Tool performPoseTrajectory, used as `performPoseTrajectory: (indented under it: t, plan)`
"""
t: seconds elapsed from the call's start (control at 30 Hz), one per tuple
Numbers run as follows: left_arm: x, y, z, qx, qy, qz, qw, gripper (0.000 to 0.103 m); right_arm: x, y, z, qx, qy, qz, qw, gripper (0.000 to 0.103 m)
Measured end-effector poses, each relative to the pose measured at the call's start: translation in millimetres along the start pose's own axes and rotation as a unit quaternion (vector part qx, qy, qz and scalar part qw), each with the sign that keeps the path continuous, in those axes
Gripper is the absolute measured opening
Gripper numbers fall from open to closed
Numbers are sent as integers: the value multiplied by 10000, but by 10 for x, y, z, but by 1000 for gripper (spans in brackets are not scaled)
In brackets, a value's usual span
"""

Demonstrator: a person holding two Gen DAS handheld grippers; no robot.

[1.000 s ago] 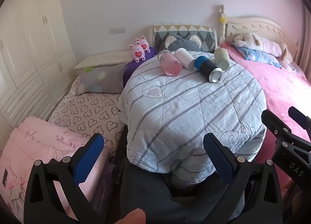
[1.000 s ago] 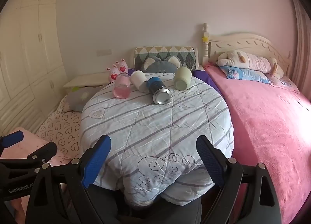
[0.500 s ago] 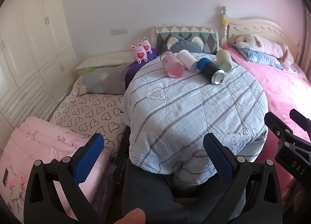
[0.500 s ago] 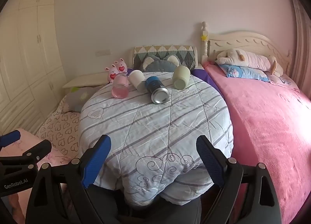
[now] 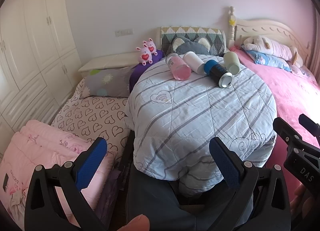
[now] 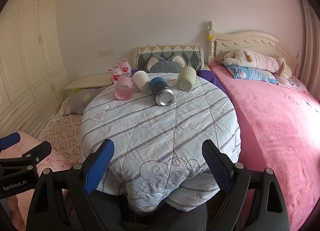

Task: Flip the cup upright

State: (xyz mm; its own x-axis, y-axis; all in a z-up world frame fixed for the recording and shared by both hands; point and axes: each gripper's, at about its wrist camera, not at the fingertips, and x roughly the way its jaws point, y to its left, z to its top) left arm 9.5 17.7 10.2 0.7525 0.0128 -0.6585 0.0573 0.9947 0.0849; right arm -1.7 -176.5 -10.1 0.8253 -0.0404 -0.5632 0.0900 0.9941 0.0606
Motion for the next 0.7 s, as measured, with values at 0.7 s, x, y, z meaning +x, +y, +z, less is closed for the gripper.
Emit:
performPoseTrajectory:
  t: [0.7]
  plan:
    - [18, -2, -26, 14, -20, 21, 10000, 103, 26, 5, -29, 2, 20, 2, 10000, 90]
